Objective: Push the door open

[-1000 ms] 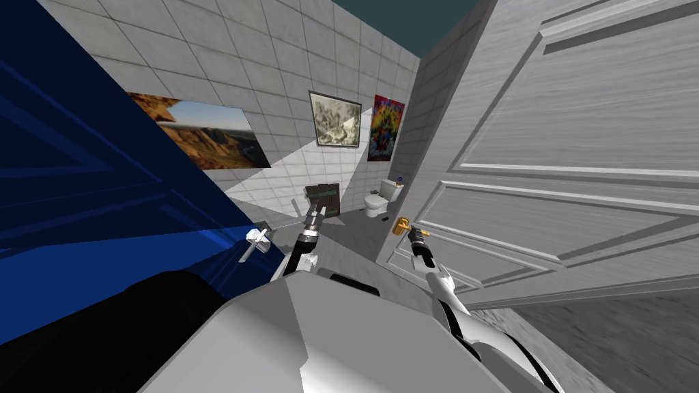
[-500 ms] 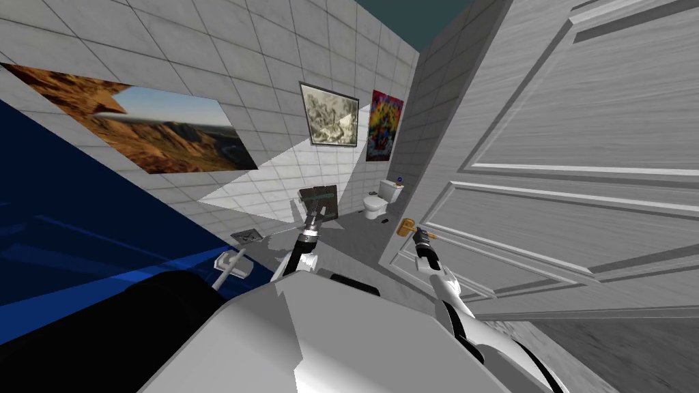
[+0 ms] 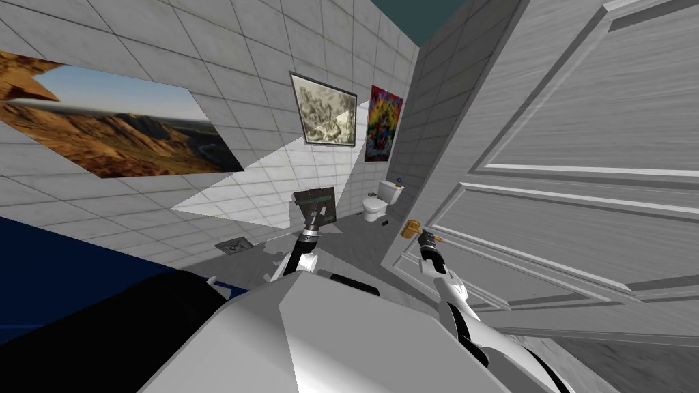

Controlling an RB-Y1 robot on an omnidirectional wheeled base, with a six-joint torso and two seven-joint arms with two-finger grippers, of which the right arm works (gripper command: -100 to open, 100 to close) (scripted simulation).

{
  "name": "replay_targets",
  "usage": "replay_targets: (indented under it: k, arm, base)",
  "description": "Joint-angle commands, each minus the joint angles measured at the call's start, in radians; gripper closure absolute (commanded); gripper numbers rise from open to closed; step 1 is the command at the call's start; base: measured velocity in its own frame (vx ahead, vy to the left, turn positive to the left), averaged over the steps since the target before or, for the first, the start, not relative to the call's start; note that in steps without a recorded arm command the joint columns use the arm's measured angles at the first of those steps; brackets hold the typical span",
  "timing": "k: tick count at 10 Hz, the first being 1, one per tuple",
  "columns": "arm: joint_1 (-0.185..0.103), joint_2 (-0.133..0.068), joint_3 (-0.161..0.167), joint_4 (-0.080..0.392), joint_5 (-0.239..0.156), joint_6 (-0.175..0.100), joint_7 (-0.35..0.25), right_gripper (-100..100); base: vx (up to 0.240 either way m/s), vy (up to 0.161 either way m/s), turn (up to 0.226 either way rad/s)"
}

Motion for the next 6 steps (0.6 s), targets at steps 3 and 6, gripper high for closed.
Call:
replay_targets:
  k: [3,6]
  arm:
    - [0.002,-0.014,-0.035,0.004,-0.013,-0.001,0.018,100]
    - [0.011,-0.018,-0.051,0.003,-0.019,0.002,0.025,100]
  base:
    - [0.187,0.077,-0.061]
    - [0.133,0.036,-0.049]
